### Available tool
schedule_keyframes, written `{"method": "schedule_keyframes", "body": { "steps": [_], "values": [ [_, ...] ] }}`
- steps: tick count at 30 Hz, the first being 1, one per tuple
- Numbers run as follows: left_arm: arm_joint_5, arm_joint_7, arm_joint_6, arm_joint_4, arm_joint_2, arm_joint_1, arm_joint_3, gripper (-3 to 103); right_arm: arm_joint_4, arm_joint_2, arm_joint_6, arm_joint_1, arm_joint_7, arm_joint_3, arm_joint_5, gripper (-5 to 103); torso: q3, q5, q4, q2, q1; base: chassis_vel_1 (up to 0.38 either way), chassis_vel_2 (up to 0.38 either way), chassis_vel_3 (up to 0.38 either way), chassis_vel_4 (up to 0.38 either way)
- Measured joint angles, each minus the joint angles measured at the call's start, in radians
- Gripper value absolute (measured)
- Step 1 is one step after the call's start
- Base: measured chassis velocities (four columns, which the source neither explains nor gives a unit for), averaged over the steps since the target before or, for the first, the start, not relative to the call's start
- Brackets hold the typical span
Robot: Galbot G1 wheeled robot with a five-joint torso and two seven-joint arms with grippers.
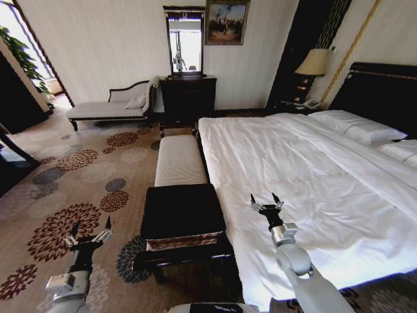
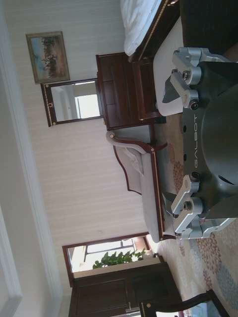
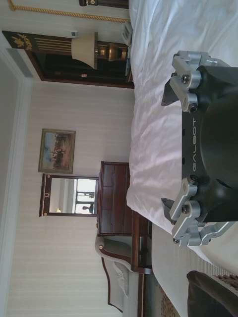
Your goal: Fold the clothes on the bed and place them into the basket.
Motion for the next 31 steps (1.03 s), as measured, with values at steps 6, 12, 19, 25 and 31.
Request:
{"method": "schedule_keyframes", "body": {
  "steps": [6,12,19,25,31],
  "values": [
    [-0.002,0.003,-0.014,0.009,-0.005,-0.002,0.002,100,0.039,0.04,0.01,-0.073,-0.006,0.043,-0.005,100,0.0,0.0001,-0.0001,0.0,0.0,0.0,0.0,0.0,0.0],
    [-0.009,0.011,-0.033,0.035,0.001,-0.004,0.003,100,0.059,0.059,0.032,-0.119,-0.018,0.072,-0.054,100,0.0,0.0,0.0001,0.0,0.0,0.0,0.0,0.0,0.0],
    [-0.014,0.013,-0.038,0.042,0.008,0.0,0.002,100,0.066,0.059,0.03,-0.125,-0.019,0.083,-0.049,100,0.0,0.0,0.0001,0.0,0.0,0.0,0.0,0.0,0.0],
    [-0.015,0.013,-0.038,0.042,0.009,-0.001,0.002,100,0.066,0.058,0.028,-0.123,-0.017,0.082,-0.047,100,0.0,0.0,0.0001,0.0,0.0,0.0,0.0,0.0,0.0],
    [-0.015,0.013,-0.038,0.043,0.009,-0.002,0.002,100,0.066,0.057,0.026,-0.122,-0.016,0.081,-0.046,100,0.0,0.0,0.0001,0.0,0.0,0.0,0.0,0.0,0.0]
  ]
}}
